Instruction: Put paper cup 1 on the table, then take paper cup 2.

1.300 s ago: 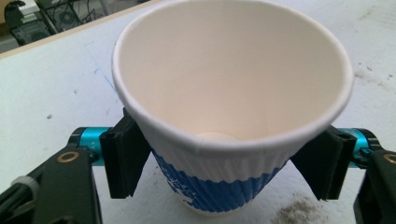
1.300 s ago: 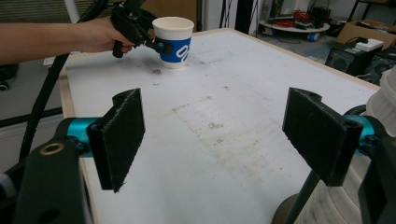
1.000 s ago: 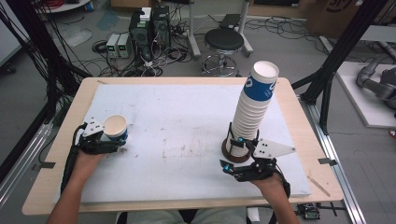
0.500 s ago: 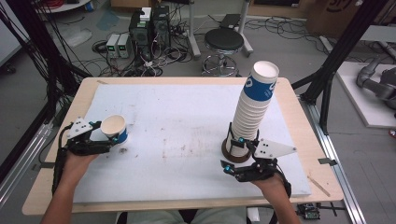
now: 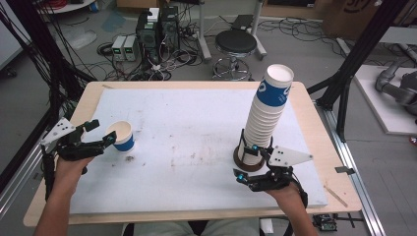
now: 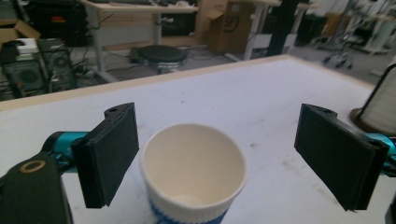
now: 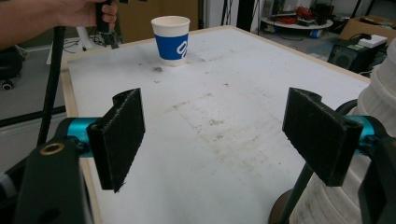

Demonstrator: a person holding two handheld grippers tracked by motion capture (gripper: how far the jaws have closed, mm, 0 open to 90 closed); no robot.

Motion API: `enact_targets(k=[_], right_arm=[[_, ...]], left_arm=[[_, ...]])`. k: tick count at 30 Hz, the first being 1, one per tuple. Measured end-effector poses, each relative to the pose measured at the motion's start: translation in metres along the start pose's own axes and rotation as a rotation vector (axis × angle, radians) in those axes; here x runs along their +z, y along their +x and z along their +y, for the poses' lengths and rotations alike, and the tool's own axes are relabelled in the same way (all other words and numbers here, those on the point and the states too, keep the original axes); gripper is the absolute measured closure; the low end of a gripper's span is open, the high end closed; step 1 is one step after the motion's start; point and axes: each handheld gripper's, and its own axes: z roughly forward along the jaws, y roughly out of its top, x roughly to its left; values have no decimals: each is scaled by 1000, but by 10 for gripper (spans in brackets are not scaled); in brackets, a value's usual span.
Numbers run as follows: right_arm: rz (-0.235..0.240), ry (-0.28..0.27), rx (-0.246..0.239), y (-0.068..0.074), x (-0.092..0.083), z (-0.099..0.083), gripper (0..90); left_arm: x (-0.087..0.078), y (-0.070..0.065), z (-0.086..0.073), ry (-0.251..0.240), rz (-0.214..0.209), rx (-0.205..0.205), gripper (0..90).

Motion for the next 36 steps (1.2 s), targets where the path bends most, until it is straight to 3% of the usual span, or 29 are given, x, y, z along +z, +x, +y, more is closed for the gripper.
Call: enact_targets(k=[4, 8, 14, 18, 25, 36], right_arm=[[-7, 8, 10, -1, -4, 1, 216], [-15, 15, 16, -2, -8, 2, 216], [-19, 16, 18, -3, -11, 4, 216], [-12, 15, 12, -2, -12, 7, 216], [-13, 18, 9, -3, -13, 7, 216], [-12, 11, 7, -3, -15, 9, 216]], left_arm=[[2, -9, 6, -59, -73, -35, 137], [9, -22, 12, -87, -139, -42, 138], [21, -47, 15, -106, -216, 5, 149], [30, -61, 16, -92, -264, 34, 149], [35, -71, 14, -85, -295, 47, 150], [38, -71, 12, -76, -292, 66, 150]])
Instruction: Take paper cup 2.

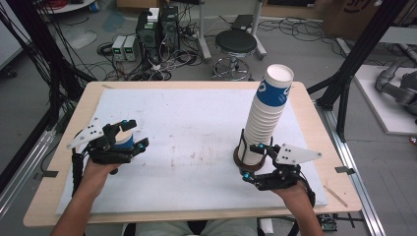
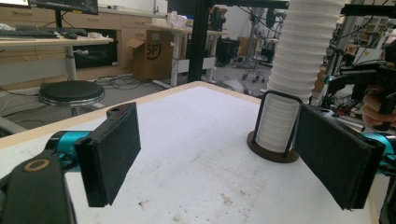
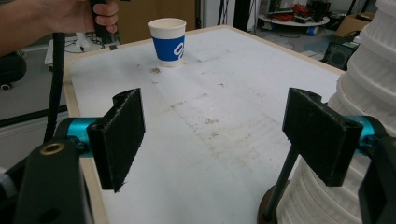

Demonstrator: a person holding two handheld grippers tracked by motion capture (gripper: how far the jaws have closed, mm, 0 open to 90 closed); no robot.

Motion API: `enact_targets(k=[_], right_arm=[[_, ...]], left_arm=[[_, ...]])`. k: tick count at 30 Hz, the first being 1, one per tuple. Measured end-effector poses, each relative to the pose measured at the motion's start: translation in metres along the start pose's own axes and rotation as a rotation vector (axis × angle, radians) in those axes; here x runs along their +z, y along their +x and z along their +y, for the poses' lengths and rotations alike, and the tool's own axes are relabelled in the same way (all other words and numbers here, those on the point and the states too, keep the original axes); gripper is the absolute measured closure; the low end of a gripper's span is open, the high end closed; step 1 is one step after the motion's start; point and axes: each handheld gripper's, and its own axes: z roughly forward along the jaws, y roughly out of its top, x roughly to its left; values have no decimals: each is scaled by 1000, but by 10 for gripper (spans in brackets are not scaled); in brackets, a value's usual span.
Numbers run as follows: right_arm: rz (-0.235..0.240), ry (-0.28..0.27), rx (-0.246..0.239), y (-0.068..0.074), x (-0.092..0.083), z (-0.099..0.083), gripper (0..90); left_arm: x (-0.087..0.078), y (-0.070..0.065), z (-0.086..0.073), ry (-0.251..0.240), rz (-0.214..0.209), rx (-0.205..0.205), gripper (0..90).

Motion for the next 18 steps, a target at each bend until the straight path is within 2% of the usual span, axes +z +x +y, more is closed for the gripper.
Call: enact_targets(k=[5, 11, 15, 18], right_arm=[[8, 13, 10, 1, 0, -2, 216], [8, 17, 2, 1, 0, -3, 216], [5, 20, -2, 1, -2, -3, 216], [4, 20, -1, 2, -3, -4, 215]], left_arm=[[1, -2, 2, -4, -12, -8, 150], [9, -3, 10, 7, -47, -13, 148], [21, -8, 23, -17, -87, -17, 147], [38, -13, 36, -8, -109, 7, 147]])
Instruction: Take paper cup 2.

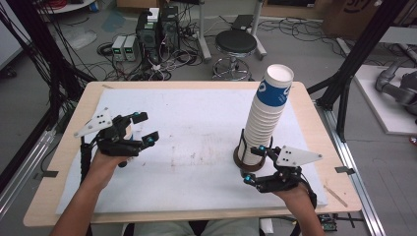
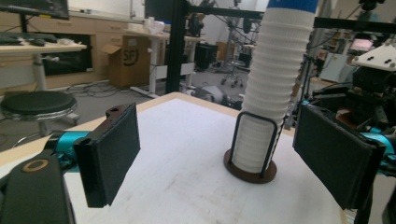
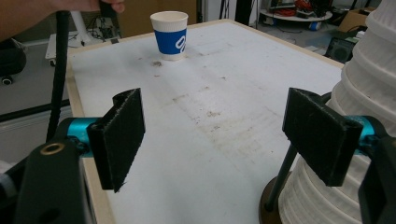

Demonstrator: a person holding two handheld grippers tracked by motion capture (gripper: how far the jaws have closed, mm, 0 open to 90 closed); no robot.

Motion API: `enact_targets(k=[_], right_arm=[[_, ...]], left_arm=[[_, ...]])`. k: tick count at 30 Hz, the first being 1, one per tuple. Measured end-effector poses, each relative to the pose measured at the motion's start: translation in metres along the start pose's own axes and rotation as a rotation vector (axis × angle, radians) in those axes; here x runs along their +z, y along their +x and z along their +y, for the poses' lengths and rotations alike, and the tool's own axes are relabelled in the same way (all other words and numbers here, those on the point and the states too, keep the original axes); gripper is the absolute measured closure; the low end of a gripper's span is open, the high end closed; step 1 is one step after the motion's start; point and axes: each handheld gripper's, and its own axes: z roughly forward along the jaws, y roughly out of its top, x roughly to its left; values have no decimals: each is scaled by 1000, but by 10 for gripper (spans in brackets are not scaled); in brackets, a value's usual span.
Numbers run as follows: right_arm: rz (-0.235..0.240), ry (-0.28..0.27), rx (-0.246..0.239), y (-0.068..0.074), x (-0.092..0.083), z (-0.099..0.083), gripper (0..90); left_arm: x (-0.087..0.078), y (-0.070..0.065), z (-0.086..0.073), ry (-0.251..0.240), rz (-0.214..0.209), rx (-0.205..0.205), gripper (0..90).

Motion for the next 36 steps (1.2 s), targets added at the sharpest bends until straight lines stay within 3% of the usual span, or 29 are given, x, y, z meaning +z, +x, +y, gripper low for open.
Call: enact_targets(k=[13, 21, 25, 30, 36], right_arm=[[-5, -5, -1, -1, -4, 0, 216], [-4, -5, -2, -1, -7, 1, 216], [0, -2, 1, -1, -7, 0, 216], [4, -3, -11, -1, -8, 1, 216], [3, -6, -8, -1, -10, 1, 216]], left_arm=[[77, -14, 59, 38, -168, 53, 146], [116, -33, 97, 55, -261, 109, 146], [134, -40, 110, 72, -289, 111, 146], [156, -45, 124, 79, -333, 78, 146], [185, -55, 140, 102, -345, 100, 146]])
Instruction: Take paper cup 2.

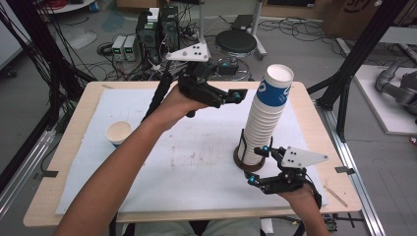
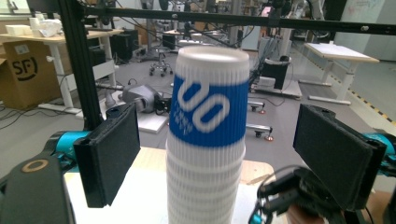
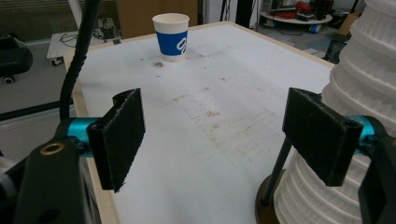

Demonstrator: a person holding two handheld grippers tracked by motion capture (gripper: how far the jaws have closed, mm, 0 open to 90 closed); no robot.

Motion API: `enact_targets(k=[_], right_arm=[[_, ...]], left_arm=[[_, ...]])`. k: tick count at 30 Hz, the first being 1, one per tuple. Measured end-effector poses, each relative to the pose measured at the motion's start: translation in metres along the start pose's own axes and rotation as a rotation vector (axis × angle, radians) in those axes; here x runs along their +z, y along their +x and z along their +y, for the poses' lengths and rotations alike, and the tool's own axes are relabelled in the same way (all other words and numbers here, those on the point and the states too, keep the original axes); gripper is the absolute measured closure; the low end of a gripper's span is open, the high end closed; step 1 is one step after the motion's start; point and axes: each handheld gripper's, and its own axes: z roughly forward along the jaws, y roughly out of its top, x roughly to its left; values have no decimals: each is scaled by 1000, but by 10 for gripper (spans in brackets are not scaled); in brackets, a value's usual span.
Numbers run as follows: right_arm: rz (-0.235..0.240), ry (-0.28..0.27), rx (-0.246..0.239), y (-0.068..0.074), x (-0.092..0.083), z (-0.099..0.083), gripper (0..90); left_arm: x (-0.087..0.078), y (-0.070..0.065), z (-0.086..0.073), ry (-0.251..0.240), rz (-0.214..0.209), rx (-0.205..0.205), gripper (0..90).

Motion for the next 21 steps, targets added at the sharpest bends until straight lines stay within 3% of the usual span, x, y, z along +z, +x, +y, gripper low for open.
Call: enact_targets(k=[6, 8, 14, 21], right_arm=[[6, 1, -3, 1, 1, 1, 216], [6, 1, -4, 1, 1, 0, 216], [2, -1, -5, 2, 0, 0, 216], [6, 1, -2, 2, 0, 0, 215]], left_arm=[[25, -1, 10, 20, -5, 2, 146], [32, -2, 11, 6, -9, -16, 146], [49, 1, 14, 32, 7, -44, 146], [65, -1, 21, 63, 0, -35, 147]])
